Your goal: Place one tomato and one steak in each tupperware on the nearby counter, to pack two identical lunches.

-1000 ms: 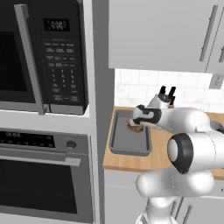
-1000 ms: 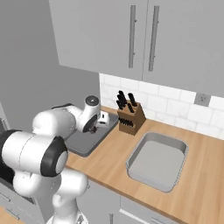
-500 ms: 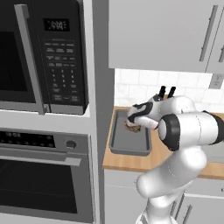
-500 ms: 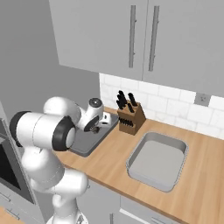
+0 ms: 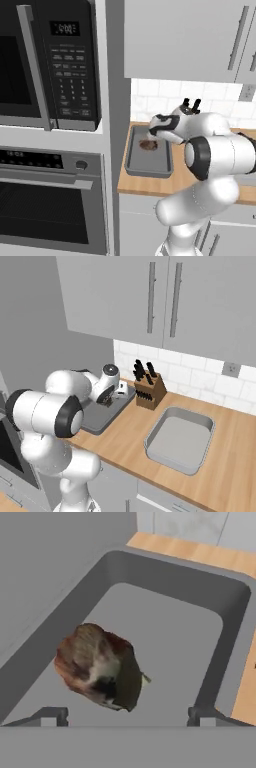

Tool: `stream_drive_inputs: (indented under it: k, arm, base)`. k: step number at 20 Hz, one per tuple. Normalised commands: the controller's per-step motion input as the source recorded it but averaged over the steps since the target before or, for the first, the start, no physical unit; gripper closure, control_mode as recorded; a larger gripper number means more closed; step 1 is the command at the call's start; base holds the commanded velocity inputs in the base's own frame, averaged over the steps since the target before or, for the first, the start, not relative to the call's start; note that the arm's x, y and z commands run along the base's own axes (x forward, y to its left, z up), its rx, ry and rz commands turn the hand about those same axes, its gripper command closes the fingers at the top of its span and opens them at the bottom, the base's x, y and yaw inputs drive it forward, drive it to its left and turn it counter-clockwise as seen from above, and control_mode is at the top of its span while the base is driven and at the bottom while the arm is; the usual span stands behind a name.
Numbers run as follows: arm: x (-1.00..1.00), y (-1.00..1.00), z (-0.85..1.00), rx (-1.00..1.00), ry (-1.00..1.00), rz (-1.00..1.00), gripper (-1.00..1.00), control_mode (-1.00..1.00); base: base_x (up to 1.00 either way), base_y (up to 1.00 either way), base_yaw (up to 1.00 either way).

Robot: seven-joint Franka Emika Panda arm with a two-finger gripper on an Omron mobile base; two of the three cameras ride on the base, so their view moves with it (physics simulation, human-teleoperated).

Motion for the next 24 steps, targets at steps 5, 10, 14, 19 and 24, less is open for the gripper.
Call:
stream_drive_inputs:
  k: [5,10,14,19,24]
  arm:
    - [-0.94,-0.14,0.74,0.0,-0.01,0.0,-1.0,-1.0]
    - [-1.0,-0.02,0.53,0.0,0.09,0.0,-1.0,-1.0]
    - [-1.0,0.0,0.59,-0.01,0.0,0.0,-1.0,-1.0]
    - [-1.0,0.0,0.44,-0.07,0.0,0.0,-1.0,-1.0]
    - [-1.0,0.0,0.27,-0.08,0.0,0.0,-1.0,-1.0]
  base:
    - [0.0,0.0,0.0]
    - [0.0,0.0,0.0]
    - [0.0,0.0,0.0]
    - [0.0,0.0,0.0]
    - [0.0,0.0,0.0]
